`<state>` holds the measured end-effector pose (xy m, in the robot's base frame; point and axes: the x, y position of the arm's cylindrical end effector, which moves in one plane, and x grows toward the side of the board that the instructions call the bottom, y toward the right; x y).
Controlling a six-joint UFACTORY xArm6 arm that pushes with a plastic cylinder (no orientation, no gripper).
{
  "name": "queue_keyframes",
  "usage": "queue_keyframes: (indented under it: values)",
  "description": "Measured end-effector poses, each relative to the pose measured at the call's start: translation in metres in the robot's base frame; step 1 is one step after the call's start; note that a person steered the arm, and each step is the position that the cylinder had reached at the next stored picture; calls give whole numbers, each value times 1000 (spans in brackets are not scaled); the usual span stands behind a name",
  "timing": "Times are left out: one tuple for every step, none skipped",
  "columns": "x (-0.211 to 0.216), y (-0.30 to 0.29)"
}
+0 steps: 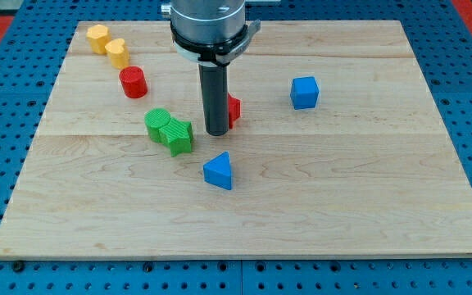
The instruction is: Place the red star on right side of the red circle
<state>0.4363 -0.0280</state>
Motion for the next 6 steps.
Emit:
queue_keyframes:
  values:
    - [14,25]
    - [23,55]
    - [23,85]
    - [4,64]
    - [-22,12]
    - [-41,-39]
